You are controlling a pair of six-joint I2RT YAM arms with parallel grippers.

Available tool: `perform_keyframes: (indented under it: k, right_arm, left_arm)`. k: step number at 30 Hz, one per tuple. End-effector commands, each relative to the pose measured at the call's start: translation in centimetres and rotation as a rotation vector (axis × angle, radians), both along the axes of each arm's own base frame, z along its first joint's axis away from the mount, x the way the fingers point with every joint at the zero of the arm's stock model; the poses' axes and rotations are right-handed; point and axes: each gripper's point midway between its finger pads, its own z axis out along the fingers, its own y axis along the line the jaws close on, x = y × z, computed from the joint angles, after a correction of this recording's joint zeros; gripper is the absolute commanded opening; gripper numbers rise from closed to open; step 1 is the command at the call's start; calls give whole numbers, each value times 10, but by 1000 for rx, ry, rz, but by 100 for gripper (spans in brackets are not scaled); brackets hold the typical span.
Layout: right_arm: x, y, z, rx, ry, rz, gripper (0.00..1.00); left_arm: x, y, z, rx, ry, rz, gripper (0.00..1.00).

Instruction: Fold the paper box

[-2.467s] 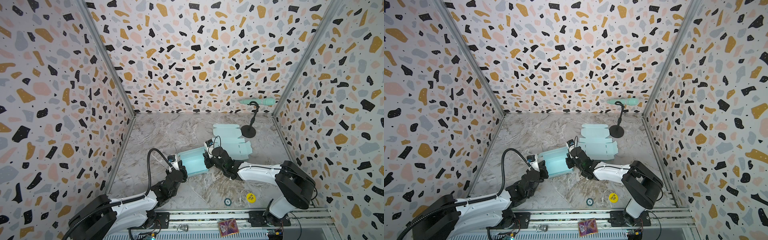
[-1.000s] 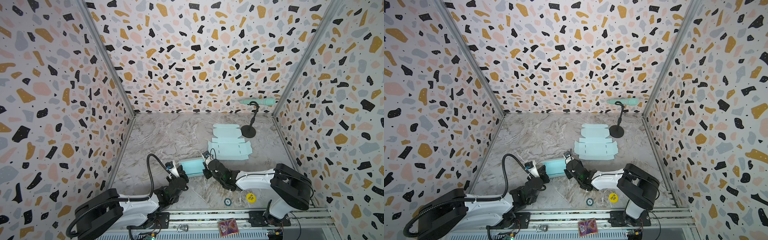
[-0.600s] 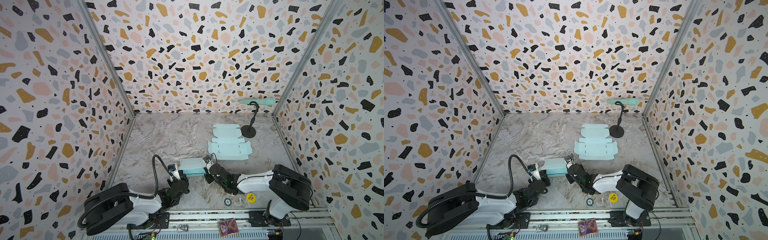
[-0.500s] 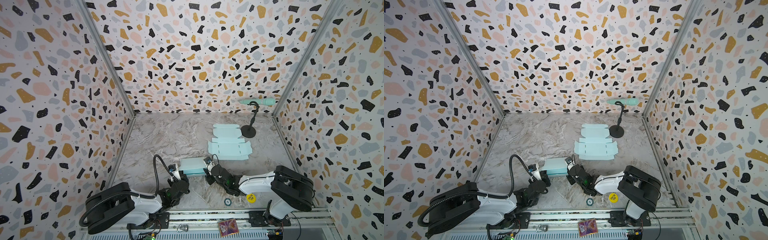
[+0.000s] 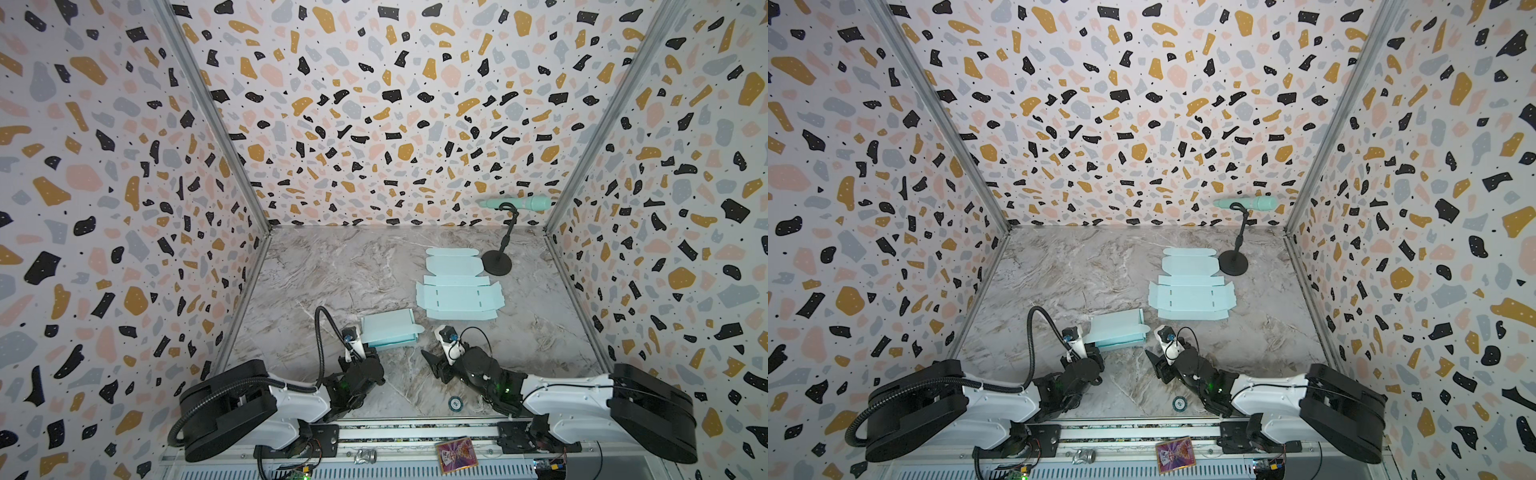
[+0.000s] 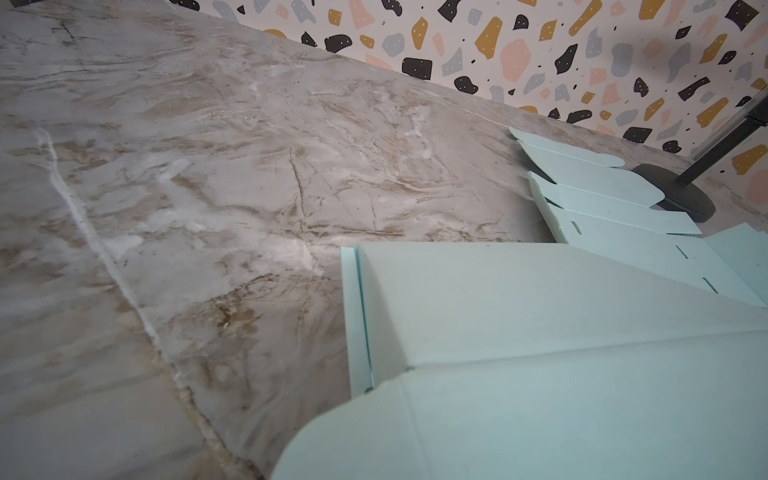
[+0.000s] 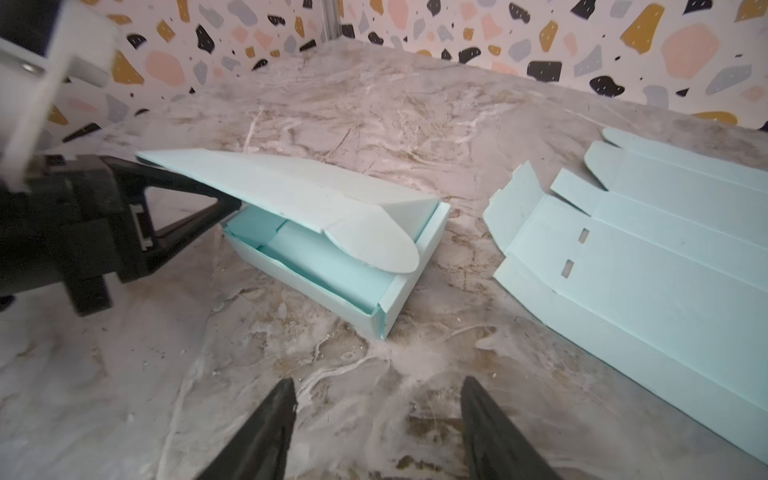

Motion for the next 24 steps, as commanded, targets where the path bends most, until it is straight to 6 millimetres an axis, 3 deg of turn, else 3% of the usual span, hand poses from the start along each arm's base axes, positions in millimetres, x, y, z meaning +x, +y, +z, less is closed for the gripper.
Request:
perform_keyframes:
  k: [1,4,7,11,14,16,24]
  right_arm:
    - [-2,-6,42,110,-19,-19,68]
    - [9,-13,71,165,30,-69,74]
    - [34,-8,83,178,133,-65,74]
    - [63,24,83,104,178,-22,73]
    - [79,44,73,33,188,-8,73]
    - [89,52,55,-19,208,-8,72]
    - [97,60,-1,-126,265,-23,69]
  left_arm:
    - [0,2,-3,52,8,2,0]
    - [0,0,-2,63,6,-3,0]
    - [0,-2,-1,70,3,-6,0]
    - [1,-5,0,87,2,-14,0]
    - [2,-7,2,90,0,-19,0]
    - [2,-8,5,87,-3,-21,0]
    - [1,-16,11,73,-6,-68,1]
